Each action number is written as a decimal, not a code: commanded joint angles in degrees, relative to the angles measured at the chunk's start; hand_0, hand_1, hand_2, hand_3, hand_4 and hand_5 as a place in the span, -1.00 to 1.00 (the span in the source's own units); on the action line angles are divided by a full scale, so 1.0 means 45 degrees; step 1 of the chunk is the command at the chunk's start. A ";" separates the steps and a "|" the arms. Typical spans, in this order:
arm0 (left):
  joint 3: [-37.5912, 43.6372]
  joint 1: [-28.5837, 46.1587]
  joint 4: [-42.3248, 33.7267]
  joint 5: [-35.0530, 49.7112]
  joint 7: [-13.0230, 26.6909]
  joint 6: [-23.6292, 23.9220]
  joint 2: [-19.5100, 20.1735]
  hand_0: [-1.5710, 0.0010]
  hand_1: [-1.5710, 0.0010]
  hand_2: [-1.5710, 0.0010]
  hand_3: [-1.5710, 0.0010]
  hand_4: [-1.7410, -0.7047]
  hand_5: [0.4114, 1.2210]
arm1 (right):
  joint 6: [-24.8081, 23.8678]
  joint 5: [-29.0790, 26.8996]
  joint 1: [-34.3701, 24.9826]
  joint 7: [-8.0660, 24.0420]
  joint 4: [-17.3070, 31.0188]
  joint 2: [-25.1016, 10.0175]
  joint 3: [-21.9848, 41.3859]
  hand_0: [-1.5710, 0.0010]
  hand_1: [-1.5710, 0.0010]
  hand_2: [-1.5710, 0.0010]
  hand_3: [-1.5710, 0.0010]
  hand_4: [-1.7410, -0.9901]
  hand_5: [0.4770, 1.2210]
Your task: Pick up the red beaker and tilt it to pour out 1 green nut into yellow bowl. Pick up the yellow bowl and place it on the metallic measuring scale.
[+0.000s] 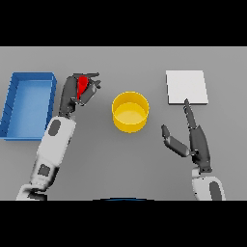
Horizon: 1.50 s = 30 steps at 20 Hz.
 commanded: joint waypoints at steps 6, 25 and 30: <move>-0.2510 -0.0501 -0.1298 -0.2775 0.1923 -0.0928 0.1710 -0.99 -0.99 -0.99 -0.98 -0.99 0.78 | 0.0068 -0.0063 0.0078 -0.0113 -0.0241 -0.0116 -0.0036 1.00 1.00 1.00 1.00 0.73 -0.50; -0.9382 -0.5122 0.0181 -0.9193 0.3581 -0.5796 0.3123 -1.00 -1.00 -1.00 -1.00 -0.80 0.99 | 0.0407 -0.0309 0.0167 0.0158 -0.0264 0.0030 0.0085 1.00 1.00 1.00 1.00 0.82 -0.47; -1.0962 -0.6296 0.1130 -1.0895 0.3173 -0.6403 0.2985 -1.00 -1.00 -1.00 -1.00 -0.93 1.00 | 0.0335 -0.0004 0.0014 0.0065 -0.0107 0.0099 0.0280 1.00 1.00 1.00 1.00 0.79 -0.43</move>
